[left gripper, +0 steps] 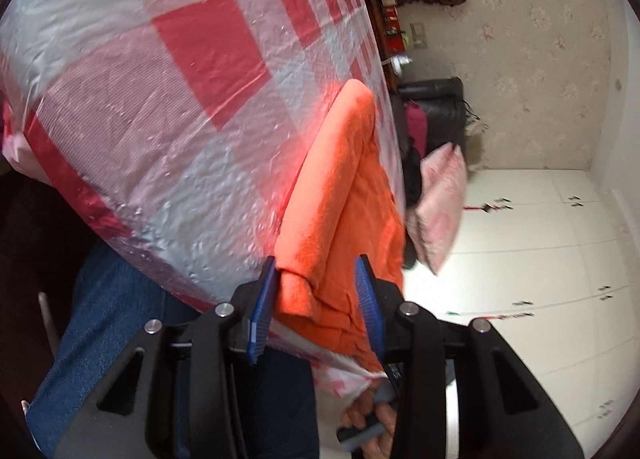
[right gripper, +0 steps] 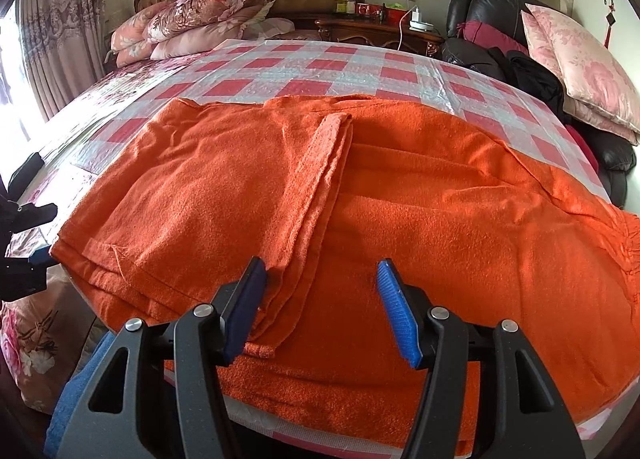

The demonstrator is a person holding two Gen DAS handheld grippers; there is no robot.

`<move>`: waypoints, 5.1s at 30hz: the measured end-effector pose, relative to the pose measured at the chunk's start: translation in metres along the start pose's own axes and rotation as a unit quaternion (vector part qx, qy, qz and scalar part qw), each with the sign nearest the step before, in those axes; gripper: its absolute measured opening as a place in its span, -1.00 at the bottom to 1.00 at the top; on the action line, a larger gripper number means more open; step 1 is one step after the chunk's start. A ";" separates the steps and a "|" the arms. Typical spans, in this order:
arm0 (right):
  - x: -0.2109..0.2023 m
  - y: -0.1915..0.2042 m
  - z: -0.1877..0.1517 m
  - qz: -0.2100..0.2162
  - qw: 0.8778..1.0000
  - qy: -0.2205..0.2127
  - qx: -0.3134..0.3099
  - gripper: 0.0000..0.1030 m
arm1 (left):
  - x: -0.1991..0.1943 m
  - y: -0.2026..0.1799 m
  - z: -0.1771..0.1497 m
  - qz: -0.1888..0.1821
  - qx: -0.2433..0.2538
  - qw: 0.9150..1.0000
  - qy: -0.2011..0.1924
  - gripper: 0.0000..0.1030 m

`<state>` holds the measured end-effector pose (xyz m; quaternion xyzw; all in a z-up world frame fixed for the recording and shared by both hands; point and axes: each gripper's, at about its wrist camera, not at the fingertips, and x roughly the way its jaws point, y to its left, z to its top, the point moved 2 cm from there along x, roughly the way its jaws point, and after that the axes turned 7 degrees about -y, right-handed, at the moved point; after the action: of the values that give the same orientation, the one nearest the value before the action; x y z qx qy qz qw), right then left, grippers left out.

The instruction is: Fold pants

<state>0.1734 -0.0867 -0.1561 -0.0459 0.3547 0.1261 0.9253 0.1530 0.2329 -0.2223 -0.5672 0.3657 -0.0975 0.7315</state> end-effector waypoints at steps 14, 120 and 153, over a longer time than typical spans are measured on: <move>-0.017 0.015 0.076 -0.004 0.999 0.016 -0.049 0.43 | -0.013 -0.028 -0.013 0.076 0.123 0.988 -0.061 -0.80; -0.026 -0.266 0.050 0.006 0.993 0.026 0.119 0.07 | 0.148 -0.249 -0.365 0.047 0.726 0.686 0.016 0.13; -0.082 -0.140 0.031 -0.175 0.983 -0.045 0.027 0.42 | 0.089 -0.199 -0.109 0.202 0.490 0.845 -0.072 0.14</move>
<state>0.1713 -0.2326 -0.0790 -0.0764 0.3028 -0.0460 0.9489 0.2002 0.0340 -0.0901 -0.0537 0.3231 -0.0731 0.9420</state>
